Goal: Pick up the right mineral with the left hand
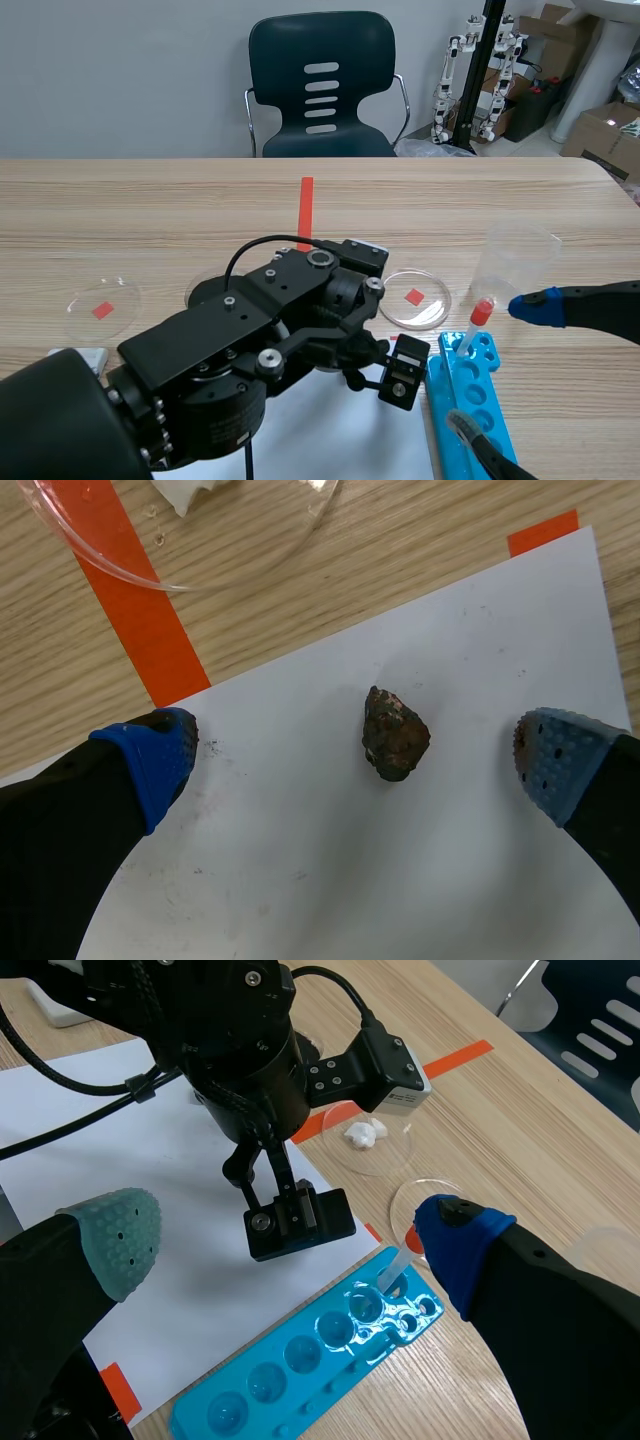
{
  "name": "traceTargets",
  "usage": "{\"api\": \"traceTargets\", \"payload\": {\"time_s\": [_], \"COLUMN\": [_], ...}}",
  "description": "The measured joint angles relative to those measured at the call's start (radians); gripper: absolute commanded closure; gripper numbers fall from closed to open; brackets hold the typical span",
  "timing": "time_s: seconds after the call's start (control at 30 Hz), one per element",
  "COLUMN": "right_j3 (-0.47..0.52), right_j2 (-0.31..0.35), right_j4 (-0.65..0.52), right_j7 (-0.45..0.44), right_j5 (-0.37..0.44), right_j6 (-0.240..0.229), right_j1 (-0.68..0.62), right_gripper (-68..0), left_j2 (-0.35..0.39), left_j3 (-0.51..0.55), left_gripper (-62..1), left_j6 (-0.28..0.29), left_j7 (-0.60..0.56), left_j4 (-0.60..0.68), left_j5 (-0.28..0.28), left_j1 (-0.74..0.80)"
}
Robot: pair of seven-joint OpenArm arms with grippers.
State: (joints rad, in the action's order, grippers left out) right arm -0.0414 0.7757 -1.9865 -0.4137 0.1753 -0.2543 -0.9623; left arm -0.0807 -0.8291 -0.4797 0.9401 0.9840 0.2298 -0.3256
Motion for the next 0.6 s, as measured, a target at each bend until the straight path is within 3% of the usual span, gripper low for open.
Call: {"api": "traceTargets", "payload": {"time_s": [0.6], "right_j3": [0.000], "right_j2": [0.000], "right_j4": [0.000], "right_j7": [0.000], "right_j5": [0.000], "right_j6": [0.000], "right_j1": [0.000], "right_gripper": [-52.9], "left_j2": [-0.033], "left_j3": [0.000], "left_gripper": [-62.3], "left_j6": [-0.007], "left_j7": [0.002], "left_j4": [-0.079], "left_j5": [0.040], "left_j1": [-0.032]}}
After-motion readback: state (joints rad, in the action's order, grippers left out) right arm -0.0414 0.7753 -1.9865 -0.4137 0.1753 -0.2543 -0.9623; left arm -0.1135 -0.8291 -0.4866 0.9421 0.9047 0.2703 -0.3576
